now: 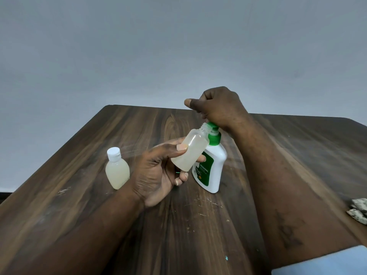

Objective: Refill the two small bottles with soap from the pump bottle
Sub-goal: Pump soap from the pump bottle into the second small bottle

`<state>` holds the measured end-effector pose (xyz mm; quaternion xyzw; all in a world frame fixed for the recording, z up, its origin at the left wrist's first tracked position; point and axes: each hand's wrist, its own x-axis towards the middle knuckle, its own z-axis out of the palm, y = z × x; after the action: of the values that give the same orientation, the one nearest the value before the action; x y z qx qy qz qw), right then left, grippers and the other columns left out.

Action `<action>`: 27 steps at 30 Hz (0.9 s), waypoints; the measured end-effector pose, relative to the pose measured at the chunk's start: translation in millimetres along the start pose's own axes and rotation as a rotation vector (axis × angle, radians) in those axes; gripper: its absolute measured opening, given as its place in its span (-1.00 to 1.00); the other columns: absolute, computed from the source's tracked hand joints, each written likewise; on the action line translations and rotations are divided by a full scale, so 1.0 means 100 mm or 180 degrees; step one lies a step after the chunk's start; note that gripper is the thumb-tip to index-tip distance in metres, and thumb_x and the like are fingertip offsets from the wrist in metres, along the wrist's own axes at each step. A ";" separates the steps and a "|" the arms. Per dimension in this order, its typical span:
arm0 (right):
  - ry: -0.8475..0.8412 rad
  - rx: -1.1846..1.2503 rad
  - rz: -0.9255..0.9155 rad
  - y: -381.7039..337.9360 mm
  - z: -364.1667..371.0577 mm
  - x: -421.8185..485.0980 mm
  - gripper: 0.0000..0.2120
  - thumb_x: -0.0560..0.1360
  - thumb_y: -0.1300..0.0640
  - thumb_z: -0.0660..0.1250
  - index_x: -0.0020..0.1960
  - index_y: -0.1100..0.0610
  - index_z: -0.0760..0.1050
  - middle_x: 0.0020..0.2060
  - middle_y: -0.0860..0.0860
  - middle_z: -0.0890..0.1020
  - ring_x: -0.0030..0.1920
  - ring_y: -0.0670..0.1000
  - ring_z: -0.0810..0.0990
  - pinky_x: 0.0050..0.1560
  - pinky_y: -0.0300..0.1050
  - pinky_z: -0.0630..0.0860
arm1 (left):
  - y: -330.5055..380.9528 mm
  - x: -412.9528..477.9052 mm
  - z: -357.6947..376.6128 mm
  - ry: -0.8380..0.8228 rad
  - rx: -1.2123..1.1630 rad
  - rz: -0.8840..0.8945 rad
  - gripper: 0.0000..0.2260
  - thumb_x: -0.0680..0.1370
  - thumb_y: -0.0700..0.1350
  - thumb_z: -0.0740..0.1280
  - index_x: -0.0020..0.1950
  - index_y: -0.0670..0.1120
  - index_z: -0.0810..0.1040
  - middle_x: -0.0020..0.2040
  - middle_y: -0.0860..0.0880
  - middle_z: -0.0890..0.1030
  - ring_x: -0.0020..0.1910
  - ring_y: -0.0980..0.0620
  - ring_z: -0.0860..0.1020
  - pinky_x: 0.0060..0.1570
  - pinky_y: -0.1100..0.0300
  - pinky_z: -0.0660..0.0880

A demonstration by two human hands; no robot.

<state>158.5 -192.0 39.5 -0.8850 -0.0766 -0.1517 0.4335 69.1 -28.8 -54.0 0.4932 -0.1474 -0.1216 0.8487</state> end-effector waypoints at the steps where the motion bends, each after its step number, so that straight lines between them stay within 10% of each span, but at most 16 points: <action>1: 0.0015 -0.0025 0.0002 -0.01 0.00 0.00 -0.55 0.44 -0.19 0.55 -0.20 0.22 0.60 -0.28 0.08 0.69 -0.28 0.02 0.60 -0.01 0.11 0.67 | 0.00 0.00 0.00 0.0005 -0.0003 -0.0002 -0.67 0.45 -0.06 0.32 0.14 -0.10 0.71 -0.01 -0.30 0.68 -0.44 -0.01 0.44 -0.49 0.20 0.28; 27: 0.0122 -0.0156 0.0077 -0.02 0.04 -0.02 -0.57 0.46 -0.22 0.52 -0.20 0.16 0.61 -0.25 0.02 0.73 -0.16 0.08 0.71 0.02 0.12 0.69 | -0.01 0.02 -0.04 0.0030 -0.0145 -0.0054 -0.56 0.37 -0.01 0.41 0.21 -0.15 0.67 -0.01 -0.32 0.66 -0.46 0.00 0.45 -0.54 0.23 0.29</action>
<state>157.0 -187.8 38.1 -0.8931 -0.0538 -0.1653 0.4148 72.4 -26.9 -56.8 0.4756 -0.1364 -0.1298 0.8593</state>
